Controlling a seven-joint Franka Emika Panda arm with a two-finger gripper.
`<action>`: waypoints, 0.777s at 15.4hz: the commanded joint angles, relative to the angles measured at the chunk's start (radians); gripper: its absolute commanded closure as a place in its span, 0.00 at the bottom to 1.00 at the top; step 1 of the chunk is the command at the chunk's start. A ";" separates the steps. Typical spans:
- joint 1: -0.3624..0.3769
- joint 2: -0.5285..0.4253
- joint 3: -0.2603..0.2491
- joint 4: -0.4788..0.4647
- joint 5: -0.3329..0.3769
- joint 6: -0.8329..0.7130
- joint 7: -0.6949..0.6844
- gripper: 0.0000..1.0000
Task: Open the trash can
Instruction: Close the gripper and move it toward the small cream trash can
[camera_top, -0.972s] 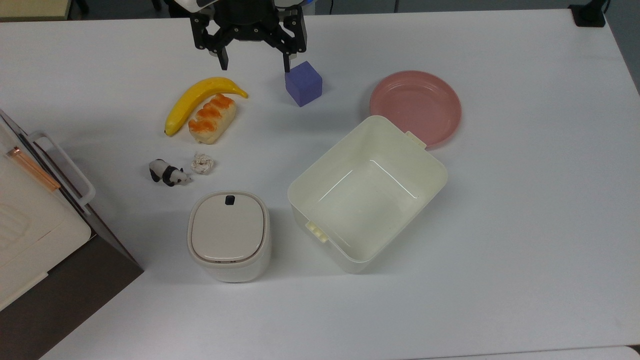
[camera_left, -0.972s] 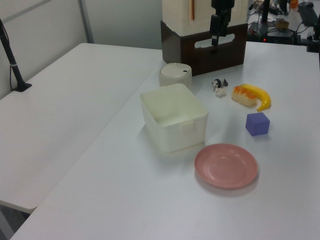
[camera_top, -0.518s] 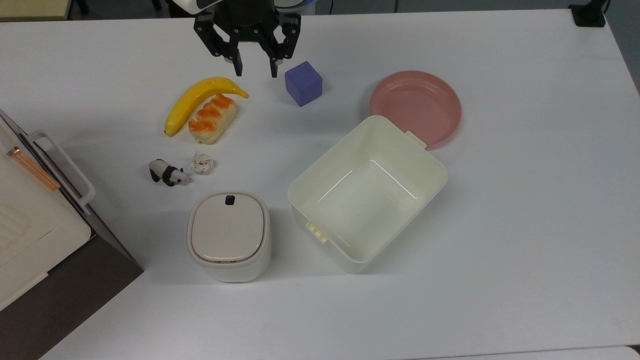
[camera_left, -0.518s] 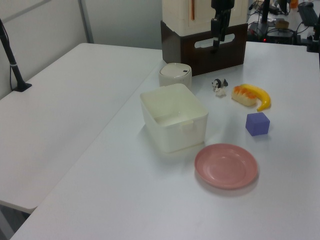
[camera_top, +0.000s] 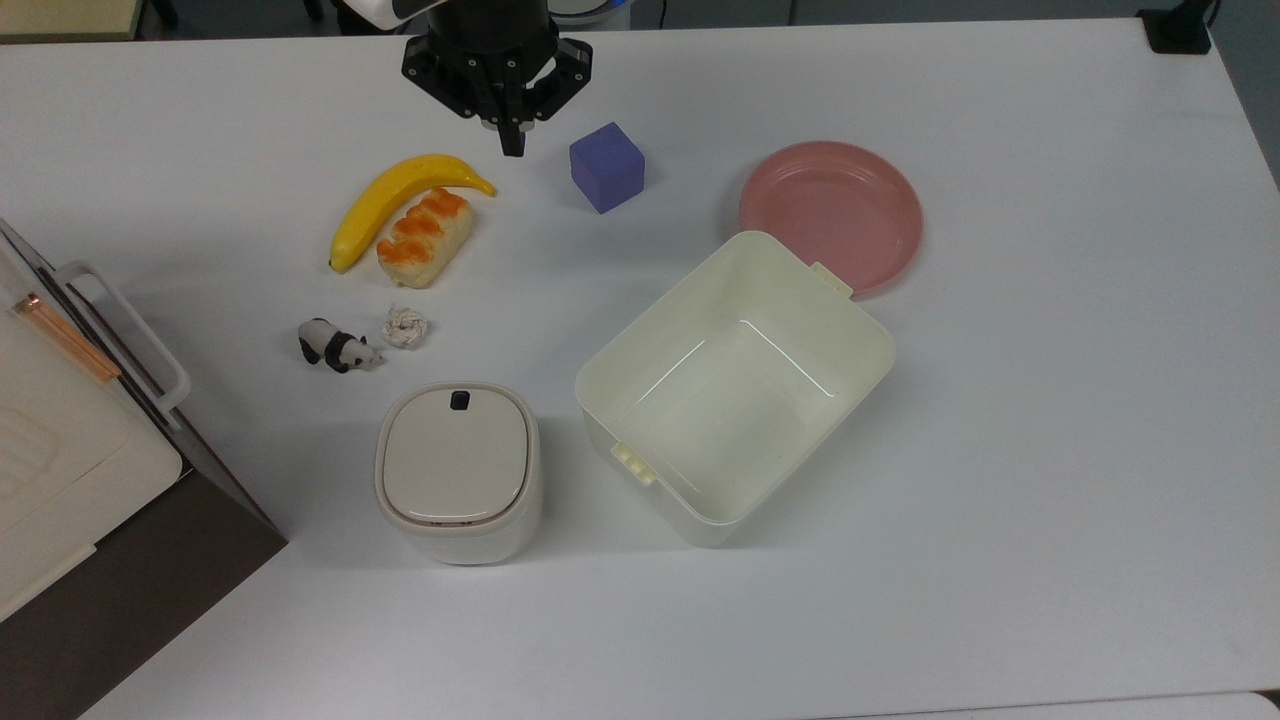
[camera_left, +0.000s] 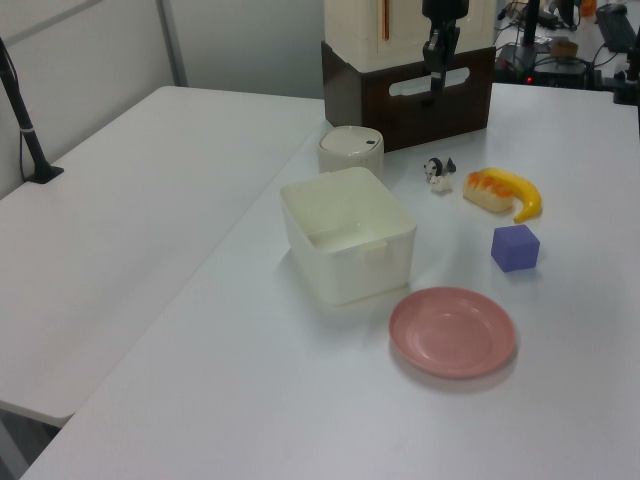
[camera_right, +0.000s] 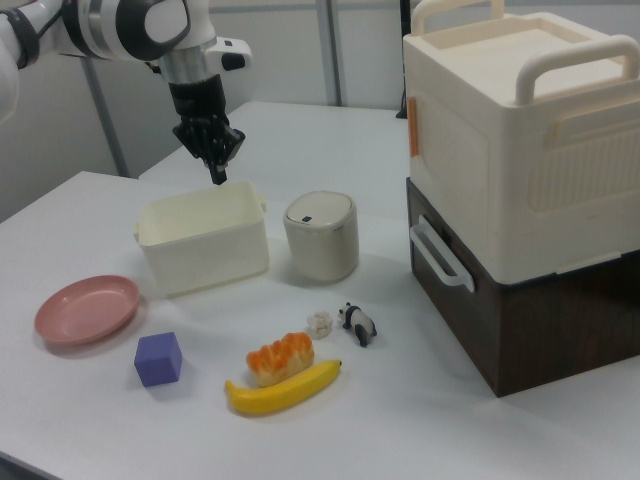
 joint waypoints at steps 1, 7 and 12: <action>0.009 -0.007 -0.017 0.001 0.000 -0.024 -0.026 1.00; 0.009 -0.007 -0.017 0.001 0.001 -0.024 -0.020 1.00; 0.005 -0.007 -0.018 0.002 -0.002 -0.019 -0.026 1.00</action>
